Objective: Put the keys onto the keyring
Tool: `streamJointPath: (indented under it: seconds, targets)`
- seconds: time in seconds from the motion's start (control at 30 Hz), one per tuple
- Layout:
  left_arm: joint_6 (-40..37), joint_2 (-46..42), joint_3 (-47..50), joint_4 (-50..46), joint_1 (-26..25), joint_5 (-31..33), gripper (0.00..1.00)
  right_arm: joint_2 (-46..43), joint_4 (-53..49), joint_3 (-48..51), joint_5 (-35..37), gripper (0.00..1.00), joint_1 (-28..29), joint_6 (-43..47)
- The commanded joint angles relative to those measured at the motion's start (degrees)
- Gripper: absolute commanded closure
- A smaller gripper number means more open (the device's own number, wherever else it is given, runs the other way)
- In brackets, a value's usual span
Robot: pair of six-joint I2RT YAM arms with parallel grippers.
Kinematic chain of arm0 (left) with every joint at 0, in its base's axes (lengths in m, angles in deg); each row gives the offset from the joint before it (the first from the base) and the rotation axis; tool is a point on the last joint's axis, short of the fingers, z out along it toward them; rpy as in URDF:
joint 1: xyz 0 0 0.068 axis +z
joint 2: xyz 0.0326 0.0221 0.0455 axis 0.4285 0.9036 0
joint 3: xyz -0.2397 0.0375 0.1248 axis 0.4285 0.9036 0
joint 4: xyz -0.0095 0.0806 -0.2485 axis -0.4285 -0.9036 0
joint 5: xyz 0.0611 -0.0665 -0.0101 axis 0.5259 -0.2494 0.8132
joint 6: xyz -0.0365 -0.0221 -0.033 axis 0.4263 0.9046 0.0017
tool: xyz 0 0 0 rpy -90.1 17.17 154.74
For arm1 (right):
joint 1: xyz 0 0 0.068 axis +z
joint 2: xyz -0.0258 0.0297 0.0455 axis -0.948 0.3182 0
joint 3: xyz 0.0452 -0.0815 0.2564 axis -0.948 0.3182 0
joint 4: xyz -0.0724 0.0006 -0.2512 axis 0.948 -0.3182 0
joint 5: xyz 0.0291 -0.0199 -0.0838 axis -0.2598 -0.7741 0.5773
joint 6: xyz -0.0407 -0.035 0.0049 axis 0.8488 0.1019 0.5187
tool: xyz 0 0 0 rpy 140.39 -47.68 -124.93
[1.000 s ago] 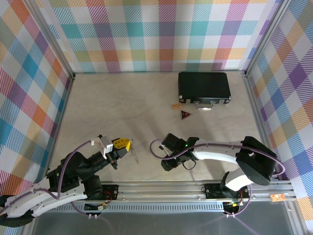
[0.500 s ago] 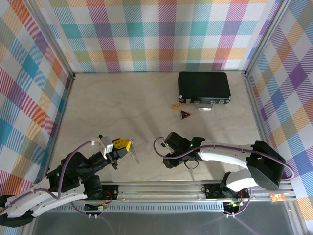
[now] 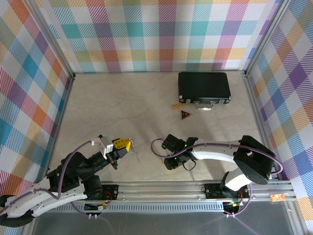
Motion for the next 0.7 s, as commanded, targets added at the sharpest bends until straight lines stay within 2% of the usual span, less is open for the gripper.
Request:
streamJointPath:
  seconds: [0.0,0.67]
  targets:
    - [-0.08,-1.35,0.17,2.35,-0.49,-0.97,1.0,0.35,-0.58,-1.86,1.3,0.66,0.53,-1.79]
    - [-0.35,-1.35,0.11,2.63,-0.49,-0.89,1.0,1.23,-3.14,-3.98,3.77,0.76,1.02,-2.35]
